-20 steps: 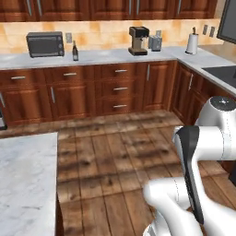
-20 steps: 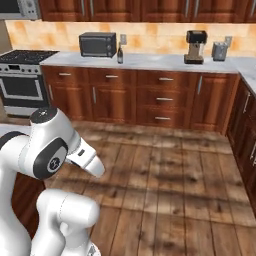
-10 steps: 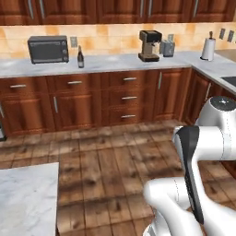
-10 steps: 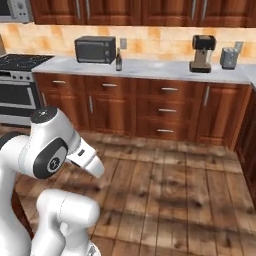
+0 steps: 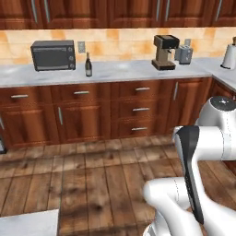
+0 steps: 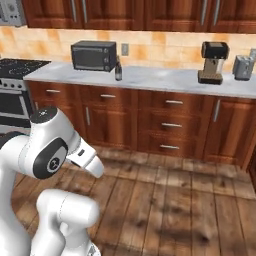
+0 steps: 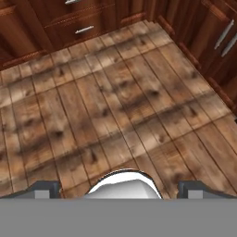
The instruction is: There is a wine glass and glass cup on the dining counter. Place the wine bottle next to the wine glass and the juice bottle next to the glass cup.
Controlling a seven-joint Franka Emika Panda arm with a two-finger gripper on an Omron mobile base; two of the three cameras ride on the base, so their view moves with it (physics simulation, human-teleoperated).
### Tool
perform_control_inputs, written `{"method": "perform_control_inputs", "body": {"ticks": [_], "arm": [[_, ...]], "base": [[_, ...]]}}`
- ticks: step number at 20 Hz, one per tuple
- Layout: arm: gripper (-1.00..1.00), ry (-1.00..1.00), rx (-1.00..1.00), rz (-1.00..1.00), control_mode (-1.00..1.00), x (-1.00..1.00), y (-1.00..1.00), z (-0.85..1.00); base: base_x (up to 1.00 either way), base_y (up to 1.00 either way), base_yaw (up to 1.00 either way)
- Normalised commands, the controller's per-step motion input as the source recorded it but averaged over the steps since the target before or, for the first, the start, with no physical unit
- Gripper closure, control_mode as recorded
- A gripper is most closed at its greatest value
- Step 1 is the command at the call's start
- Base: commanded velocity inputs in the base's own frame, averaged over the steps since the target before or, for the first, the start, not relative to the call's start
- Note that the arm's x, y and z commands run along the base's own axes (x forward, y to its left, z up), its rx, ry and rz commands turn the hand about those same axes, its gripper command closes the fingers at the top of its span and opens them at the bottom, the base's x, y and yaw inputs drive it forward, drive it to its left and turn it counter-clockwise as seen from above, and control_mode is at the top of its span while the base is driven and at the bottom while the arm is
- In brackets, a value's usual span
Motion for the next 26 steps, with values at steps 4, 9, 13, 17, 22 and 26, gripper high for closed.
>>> {"method": "perform_control_inputs", "body": {"ticks": [4,9,13,17,22,26], "arm": [[-1.00,0.00,0.00,0.00,1.00,0.00,0.00,0.00],[-1.00,0.00,0.00,0.00,1.00,0.00,0.00,0.00],[-1.00,0.00,0.00,0.00,1.00,0.00,0.00,0.00],[-1.00,0.00,0.00,0.00,1.00,0.00,0.00,0.00],[-1.00,0.00,0.00,0.00,1.00,0.00,0.00,0.00],[-1.00,0.00,0.00,0.00,1.00,0.00,0.00,0.00]], "base": [[0.91,0.00,0.05],[0.91,0.04,0.00],[0.79,0.16,0.00],[0.62,0.32,0.00],[0.59,0.32,0.00],[0.61,0.37,0.00]]}}
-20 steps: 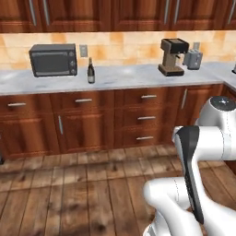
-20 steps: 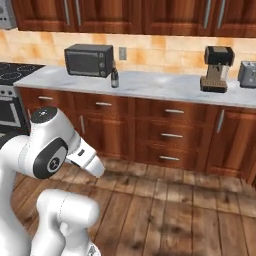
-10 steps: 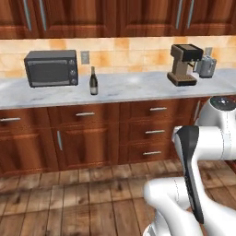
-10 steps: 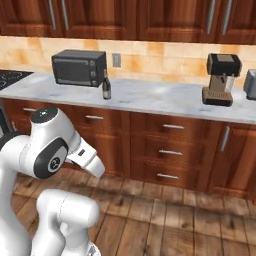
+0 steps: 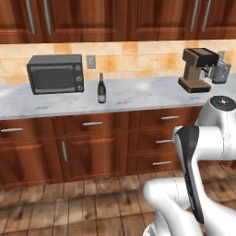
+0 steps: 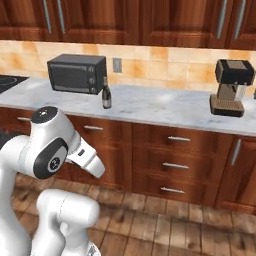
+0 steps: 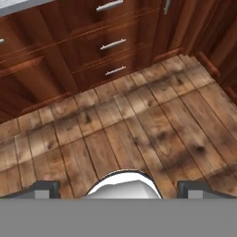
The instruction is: There is a wine glass and glass cup on the dining counter. Place the wine bottle next to the wine glass and the juice bottle next to the glass cup.
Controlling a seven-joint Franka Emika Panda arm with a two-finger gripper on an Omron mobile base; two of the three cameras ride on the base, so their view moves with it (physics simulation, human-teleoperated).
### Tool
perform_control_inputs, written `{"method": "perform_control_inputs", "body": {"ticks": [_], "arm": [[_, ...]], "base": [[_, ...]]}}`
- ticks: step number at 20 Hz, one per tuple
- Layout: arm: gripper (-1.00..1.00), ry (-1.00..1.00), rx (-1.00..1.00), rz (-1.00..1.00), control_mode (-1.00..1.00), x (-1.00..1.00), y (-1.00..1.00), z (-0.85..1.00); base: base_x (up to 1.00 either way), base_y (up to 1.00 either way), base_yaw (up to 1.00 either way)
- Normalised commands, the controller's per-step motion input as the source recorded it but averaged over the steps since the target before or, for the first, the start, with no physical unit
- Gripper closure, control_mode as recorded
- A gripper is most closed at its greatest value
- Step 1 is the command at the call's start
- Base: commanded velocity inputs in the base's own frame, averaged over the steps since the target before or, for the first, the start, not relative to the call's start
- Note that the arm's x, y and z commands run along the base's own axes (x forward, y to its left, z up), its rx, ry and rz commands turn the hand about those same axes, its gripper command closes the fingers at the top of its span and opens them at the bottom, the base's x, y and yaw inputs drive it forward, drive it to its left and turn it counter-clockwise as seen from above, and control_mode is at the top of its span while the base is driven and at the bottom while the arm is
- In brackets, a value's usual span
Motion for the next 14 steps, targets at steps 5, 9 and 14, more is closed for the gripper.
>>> {"method": "perform_control_inputs", "body": {"ticks": [5,9,14], "arm": [[-1.00,0.00,0.00,0.00,1.00,0.00,0.00,0.00],[-1.00,0.00,0.00,0.00,1.00,0.00,0.00,0.00],[-1.00,0.00,0.00,0.00,1.00,0.00,0.00,0.00]], "base": [[0.63,0.43,0.00],[0.53,0.60,-0.09],[0.63,0.46,-0.02]]}}
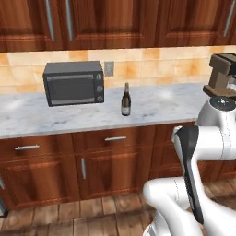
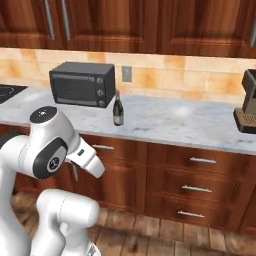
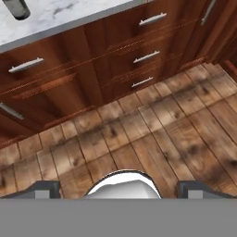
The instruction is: There is a wine glass and glass cup on the dining counter. Place the wine bottle next to the wine glass and the juice bottle next to the glass cup.
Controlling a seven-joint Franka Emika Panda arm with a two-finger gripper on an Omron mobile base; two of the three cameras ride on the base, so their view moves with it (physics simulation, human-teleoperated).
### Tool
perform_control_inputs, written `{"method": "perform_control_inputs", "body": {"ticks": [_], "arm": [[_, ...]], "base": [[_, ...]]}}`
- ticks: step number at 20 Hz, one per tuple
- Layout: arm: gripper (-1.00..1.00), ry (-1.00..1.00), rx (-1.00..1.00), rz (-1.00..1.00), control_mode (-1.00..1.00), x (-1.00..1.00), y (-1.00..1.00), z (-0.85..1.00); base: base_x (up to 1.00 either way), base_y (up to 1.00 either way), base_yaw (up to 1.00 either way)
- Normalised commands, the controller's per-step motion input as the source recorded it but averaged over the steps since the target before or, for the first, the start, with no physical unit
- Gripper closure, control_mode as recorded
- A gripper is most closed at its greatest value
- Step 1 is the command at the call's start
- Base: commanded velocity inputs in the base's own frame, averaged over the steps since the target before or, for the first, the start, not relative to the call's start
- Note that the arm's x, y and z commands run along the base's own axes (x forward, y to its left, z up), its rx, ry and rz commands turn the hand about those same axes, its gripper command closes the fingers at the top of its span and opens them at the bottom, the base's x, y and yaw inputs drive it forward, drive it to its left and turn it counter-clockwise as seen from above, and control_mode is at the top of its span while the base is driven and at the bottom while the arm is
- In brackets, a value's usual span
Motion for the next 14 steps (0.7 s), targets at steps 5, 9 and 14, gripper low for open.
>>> {"method": "perform_control_inputs", "body": {"ticks": [5,9,14], "arm": [[-1.00,0.00,0.00,0.00,1.00,0.00,0.00,0.00],[-1.00,0.00,0.00,0.00,1.00,0.00,0.00,0.00],[-1.00,0.00,0.00,0.00,1.00,0.00,0.00,0.00]], "base": [[0.73,0.30,0.00],[0.65,0.25,0.00],[0.53,0.21,0.02]]}}
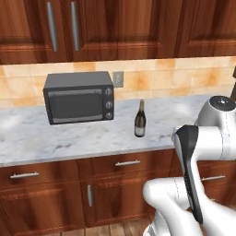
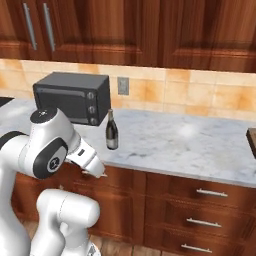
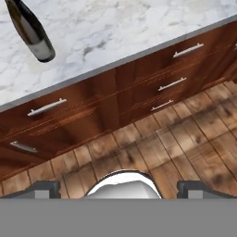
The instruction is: There is a wine glass and glass cup on the dining counter. Place the wine bottle next to the wine glass and the juice bottle next to the glass cup.
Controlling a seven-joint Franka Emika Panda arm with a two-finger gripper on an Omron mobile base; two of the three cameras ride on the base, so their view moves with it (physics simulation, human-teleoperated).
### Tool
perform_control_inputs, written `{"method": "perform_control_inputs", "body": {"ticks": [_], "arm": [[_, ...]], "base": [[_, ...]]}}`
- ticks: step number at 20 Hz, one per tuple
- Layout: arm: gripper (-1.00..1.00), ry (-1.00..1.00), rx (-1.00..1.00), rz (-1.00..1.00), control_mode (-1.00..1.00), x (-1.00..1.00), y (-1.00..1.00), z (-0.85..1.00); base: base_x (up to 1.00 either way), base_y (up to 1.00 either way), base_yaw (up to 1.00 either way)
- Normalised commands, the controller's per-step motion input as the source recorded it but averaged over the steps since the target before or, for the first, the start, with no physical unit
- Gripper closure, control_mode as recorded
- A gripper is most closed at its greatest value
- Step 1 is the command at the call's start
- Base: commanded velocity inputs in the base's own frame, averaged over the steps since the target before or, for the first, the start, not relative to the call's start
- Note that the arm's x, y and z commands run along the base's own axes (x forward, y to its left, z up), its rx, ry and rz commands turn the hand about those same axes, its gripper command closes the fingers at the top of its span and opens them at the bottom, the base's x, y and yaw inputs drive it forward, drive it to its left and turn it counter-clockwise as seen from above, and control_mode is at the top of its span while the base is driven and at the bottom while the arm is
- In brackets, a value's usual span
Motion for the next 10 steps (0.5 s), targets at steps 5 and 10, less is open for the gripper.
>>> {"method": "perform_control_inputs", "body": {"ticks": [5,10], "arm": [[-1.00,0.00,0.00,0.00,1.00,0.00,0.00,0.00],[-1.00,0.00,0.00,0.00,1.00,0.00,0.00,0.00]], "base": [[0.31,0.14,0.02],[0.49,0.09,-0.01]]}}
